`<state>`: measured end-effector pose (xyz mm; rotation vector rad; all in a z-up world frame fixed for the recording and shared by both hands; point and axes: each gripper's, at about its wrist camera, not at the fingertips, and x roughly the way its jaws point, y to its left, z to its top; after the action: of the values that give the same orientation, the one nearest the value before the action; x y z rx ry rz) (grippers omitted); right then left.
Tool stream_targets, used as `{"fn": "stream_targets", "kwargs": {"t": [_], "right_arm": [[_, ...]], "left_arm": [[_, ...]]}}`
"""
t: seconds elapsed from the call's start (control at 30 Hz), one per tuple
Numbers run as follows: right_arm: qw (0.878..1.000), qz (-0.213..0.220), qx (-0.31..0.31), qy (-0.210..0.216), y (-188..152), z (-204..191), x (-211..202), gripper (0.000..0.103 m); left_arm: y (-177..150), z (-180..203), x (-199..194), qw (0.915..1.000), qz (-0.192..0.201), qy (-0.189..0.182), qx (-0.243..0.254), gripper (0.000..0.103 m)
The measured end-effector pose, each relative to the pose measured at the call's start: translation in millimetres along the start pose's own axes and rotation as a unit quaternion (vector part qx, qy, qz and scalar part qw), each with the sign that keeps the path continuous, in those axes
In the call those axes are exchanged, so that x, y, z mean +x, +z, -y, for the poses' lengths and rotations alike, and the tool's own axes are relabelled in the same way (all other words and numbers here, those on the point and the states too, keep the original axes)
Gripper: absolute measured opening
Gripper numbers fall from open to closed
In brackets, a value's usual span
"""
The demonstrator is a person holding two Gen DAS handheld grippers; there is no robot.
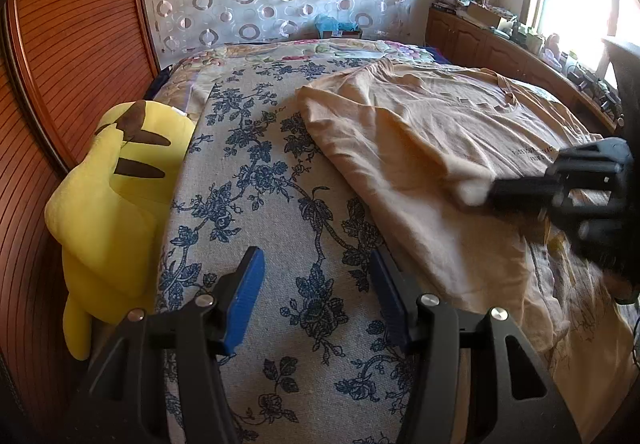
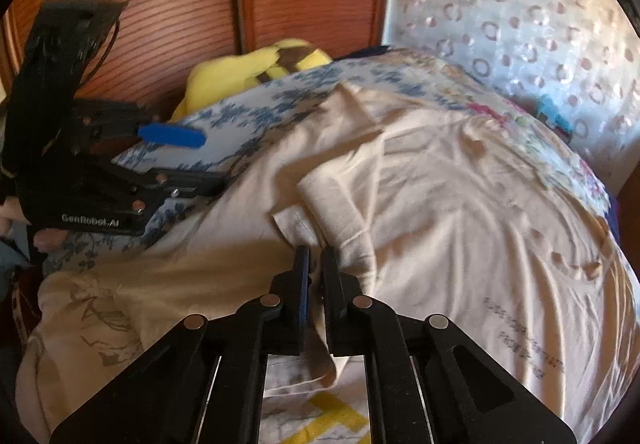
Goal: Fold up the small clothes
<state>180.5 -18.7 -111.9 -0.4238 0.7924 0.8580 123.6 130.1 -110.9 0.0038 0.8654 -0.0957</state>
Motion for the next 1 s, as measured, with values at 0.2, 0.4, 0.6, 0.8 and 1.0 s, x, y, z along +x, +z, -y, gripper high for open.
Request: {"fn": "stream_targets", "kwargs": {"t": [0.2, 0.4, 0.6, 0.8, 1.0], "right_arm": [[0.994, 0.057, 0.078, -0.046, -4.9, 37.5, -35.3, 0.003], [0.983, 0.047, 0.142, -0.103, -13.6, 76.0, -48.3, 0.022], [0.981, 0.065, 0.159, -0.090, -30.4, 94.4, -75.4, 0.057], [0.979, 0.076, 0.167, -0.094, -65.9, 112.6, -123.8, 0.060], [0.967, 0.082, 0.189, -0.149, -113.8, 143.2, -177.0, 0.065]], "left_arm": [[0.0, 0.0, 0.0, 1.0000, 0.000, 0.000, 0.000, 0.055], [-0.3, -0.2, -0.5, 1.0000, 0.000, 0.000, 0.000, 0.055], [0.2, -1.5, -2.2, 1.0000, 0.004, 0.000, -0.005, 0.055], [3.5, 7.3, -38.4, 0.9978, 0.059, -0.018, -0.024, 0.055], [18.1, 48.1, -67.1, 0.9949, 0.091, -0.043, -0.001, 0.055]]}}
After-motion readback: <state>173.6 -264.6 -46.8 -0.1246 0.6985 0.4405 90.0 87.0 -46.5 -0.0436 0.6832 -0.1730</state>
